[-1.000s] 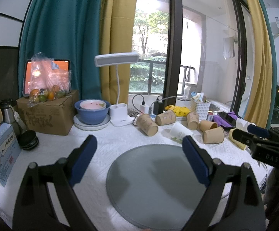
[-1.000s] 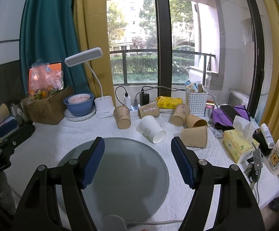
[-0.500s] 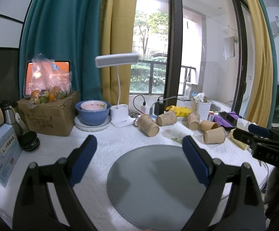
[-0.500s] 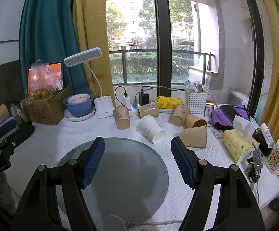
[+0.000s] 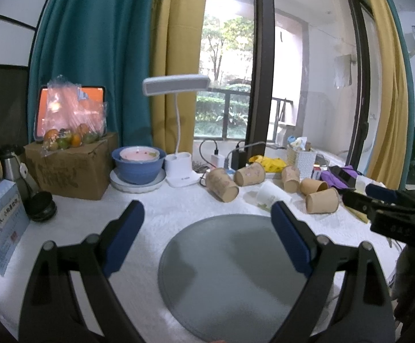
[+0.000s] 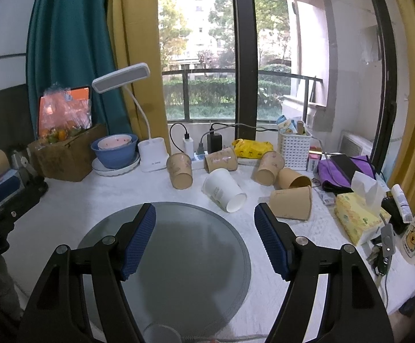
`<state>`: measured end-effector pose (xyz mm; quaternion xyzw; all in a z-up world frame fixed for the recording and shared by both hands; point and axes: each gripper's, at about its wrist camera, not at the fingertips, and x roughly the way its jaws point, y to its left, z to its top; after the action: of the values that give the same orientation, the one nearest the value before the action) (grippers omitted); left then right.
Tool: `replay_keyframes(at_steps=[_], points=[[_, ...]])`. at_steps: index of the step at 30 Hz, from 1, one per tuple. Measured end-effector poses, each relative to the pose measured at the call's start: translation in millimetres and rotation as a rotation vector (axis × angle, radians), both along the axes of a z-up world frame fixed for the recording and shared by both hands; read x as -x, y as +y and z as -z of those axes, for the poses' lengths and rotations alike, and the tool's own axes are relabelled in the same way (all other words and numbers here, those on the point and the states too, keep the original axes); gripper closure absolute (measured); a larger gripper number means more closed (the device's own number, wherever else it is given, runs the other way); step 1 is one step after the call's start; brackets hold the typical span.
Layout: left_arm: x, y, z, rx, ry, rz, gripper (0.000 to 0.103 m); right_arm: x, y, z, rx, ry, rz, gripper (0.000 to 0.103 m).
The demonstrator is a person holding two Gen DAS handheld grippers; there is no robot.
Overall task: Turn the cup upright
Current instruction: 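Move the left tool toward the tan printed paper cup lying on its side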
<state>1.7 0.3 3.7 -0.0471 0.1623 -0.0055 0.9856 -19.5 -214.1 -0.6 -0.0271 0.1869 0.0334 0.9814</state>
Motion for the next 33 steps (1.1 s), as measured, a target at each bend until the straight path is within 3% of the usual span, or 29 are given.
replay_keyframes(at_steps=[13, 33], points=[[-67, -3, 18, -0.035, 0.1, 0.002, 0.012, -59, -16, 7, -0.013, 0.06, 0.012, 0.028], [-243, -47, 56, -0.045, 0.366, 0.087, 0.012, -204, -67, 29, -0.055, 0.204, 0.059, 0.028]])
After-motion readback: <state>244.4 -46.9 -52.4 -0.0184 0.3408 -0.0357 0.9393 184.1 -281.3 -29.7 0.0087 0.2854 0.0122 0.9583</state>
